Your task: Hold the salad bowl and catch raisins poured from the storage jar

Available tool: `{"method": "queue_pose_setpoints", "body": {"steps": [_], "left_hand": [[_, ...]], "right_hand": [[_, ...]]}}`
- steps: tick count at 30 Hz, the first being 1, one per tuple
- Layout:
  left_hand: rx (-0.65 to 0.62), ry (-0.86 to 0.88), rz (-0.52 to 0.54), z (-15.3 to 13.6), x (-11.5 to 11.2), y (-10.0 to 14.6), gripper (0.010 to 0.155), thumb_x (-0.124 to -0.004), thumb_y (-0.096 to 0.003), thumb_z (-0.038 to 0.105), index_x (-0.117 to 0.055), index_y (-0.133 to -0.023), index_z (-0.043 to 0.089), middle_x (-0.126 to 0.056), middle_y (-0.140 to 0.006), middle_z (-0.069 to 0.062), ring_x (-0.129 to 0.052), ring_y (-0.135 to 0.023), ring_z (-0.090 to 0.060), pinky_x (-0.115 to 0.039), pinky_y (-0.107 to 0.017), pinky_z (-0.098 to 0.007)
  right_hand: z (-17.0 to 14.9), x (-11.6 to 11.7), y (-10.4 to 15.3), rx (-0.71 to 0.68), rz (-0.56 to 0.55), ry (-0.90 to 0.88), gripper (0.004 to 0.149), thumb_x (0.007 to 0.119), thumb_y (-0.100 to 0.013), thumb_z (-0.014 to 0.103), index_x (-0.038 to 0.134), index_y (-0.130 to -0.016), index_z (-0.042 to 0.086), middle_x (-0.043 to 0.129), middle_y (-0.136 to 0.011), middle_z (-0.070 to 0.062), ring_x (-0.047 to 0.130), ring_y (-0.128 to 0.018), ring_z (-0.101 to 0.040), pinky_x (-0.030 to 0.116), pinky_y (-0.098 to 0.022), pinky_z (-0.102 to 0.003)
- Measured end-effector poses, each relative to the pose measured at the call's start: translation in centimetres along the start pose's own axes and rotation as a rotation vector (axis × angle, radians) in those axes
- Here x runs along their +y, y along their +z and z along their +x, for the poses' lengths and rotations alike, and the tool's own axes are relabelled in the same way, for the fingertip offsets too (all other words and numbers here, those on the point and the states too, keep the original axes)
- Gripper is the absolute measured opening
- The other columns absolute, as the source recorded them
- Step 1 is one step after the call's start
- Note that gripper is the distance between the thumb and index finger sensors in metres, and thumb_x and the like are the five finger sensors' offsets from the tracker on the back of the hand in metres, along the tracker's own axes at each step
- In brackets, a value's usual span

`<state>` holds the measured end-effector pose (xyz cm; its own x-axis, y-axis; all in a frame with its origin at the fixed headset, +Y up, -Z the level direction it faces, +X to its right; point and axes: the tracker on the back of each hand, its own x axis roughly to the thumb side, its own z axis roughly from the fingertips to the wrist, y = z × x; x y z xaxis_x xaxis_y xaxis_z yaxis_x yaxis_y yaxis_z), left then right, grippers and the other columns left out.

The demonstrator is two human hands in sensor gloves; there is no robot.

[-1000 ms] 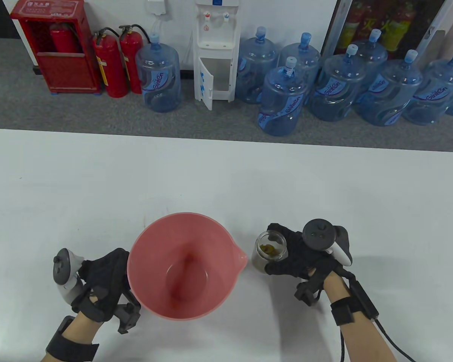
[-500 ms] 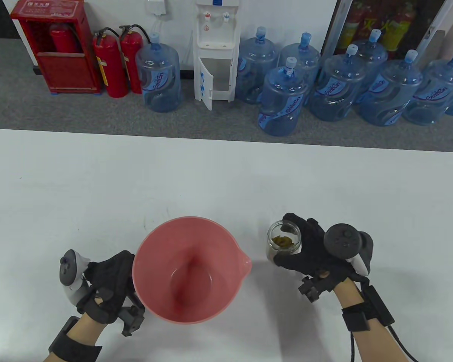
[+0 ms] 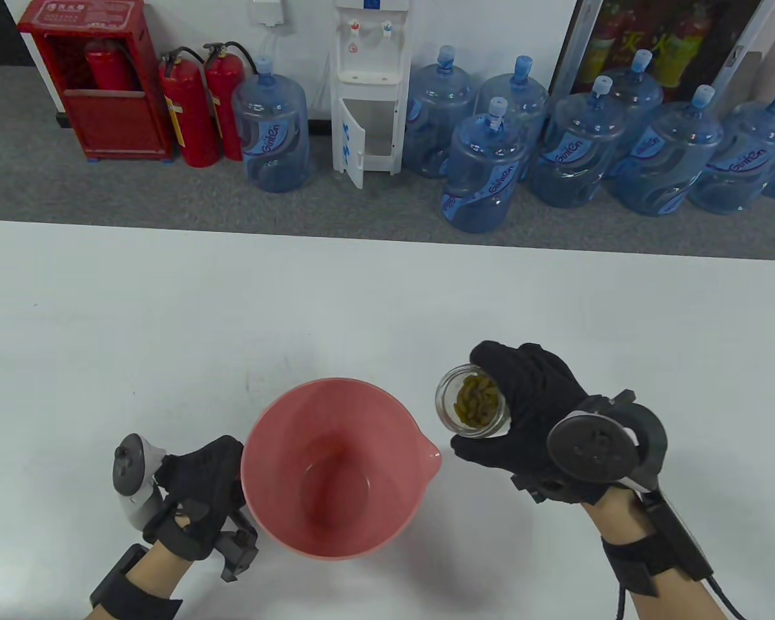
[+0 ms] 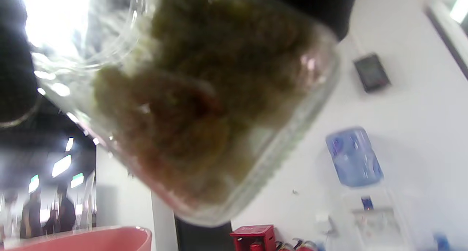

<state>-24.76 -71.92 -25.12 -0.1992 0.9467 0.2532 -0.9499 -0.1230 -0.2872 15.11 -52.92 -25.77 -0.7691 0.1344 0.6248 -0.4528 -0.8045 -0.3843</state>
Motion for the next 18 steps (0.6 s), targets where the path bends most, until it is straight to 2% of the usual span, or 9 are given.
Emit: {"method": "queue_pose_setpoints", "body": {"steps": [3,6,12,18], "left_hand": [[0.013,-0.011,0.016,-0.2,-0.3,0.1,0.047,-0.064,-0.0419,0.053,-0.091,-0.031,0.016,-0.089,-0.013,-0.001,-0.096,-0.017,-0.028,-0.081,-0.037,-0.052],[0.016,-0.031,0.042,-0.3,-0.5,0.2,0.047,-0.064,-0.042,0.053,-0.091,-0.031,0.016,-0.089,-0.013,-0.002,-0.096,-0.018,-0.029,-0.08,-0.037,-0.053],[0.01,-0.021,0.038,-0.3,-0.5,0.3,0.047,-0.064,-0.042,0.053,-0.091,-0.031,0.016,-0.088,-0.013,-0.002,-0.096,-0.018,-0.029,-0.08,-0.037,-0.053],[0.003,-0.013,0.032,-0.3,-0.5,0.3,0.047,-0.064,-0.042,0.053,-0.091,-0.031,0.016,-0.088,-0.013,-0.002,-0.096,-0.018,-0.029,-0.08,-0.037,-0.053]], "right_hand": [[3.7,0.8,-1.3,-0.134,0.034,0.196,0.103,0.096,-0.014,0.077,0.048,-0.099,0.045,0.07,-0.1,0.005,0.087,-0.087,-0.022,0.065,-0.073,-0.05],[6.9,2.6,-1.8,-0.274,0.042,0.42,0.103,0.096,-0.013,0.077,0.048,-0.099,0.047,0.071,-0.1,0.006,0.087,-0.087,-0.02,0.067,-0.072,-0.049],[10.6,5.6,-2.3,-0.439,0.082,0.567,0.102,0.097,-0.012,0.075,0.048,-0.098,0.049,0.07,-0.1,0.006,0.086,-0.088,-0.02,0.066,-0.072,-0.048],[11.9,6.8,-2.8,-0.507,0.084,0.664,0.102,0.099,-0.011,0.074,0.048,-0.097,0.051,0.069,-0.1,0.007,0.084,-0.089,-0.019,0.064,-0.072,-0.048]]}}
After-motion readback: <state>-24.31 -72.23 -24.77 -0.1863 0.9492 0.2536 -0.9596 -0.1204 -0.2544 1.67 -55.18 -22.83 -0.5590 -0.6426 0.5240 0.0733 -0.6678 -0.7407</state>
